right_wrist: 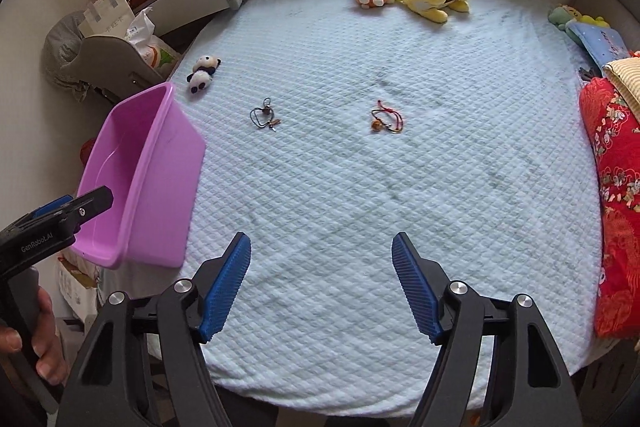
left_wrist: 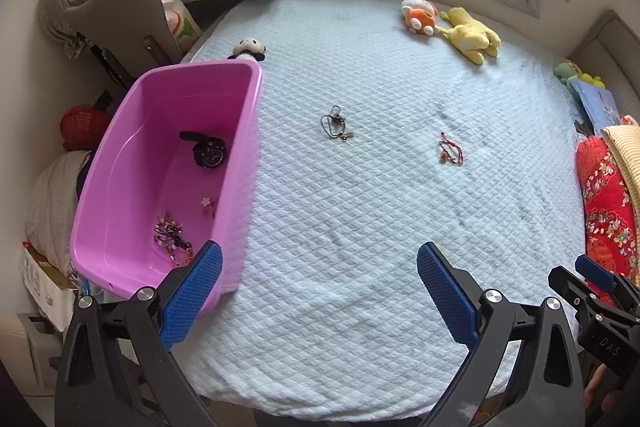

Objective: Organize jewelry
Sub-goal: 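Withdraw both open tools from the tub back over the bed, then grasp the black cord key keychain with the left tool while the right tool grasps the red string bracelet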

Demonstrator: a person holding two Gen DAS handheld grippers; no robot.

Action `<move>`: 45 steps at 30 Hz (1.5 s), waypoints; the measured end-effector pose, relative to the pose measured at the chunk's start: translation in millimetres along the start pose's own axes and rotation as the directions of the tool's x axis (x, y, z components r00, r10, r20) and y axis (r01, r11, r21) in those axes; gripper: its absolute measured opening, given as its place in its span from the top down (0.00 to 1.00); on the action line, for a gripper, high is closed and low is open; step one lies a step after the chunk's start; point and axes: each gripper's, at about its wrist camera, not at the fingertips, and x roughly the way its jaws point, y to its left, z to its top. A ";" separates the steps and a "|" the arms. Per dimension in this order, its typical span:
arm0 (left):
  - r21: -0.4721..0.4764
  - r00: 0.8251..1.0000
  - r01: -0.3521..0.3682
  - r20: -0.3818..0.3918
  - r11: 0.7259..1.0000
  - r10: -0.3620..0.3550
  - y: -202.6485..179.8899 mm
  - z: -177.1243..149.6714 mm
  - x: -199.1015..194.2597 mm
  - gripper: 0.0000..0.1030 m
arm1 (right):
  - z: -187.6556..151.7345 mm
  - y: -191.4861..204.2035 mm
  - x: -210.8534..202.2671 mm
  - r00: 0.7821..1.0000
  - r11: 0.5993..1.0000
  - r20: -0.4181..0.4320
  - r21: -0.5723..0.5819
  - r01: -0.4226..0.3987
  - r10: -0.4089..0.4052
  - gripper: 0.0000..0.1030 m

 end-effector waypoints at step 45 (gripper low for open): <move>0.076 0.988 -0.074 0.139 0.994 0.063 -96.3 90.3 266.3 0.06 | 88.5 -137.8 225.2 0.981 0.997 0.183 0.065 0.046 -0.058 0.32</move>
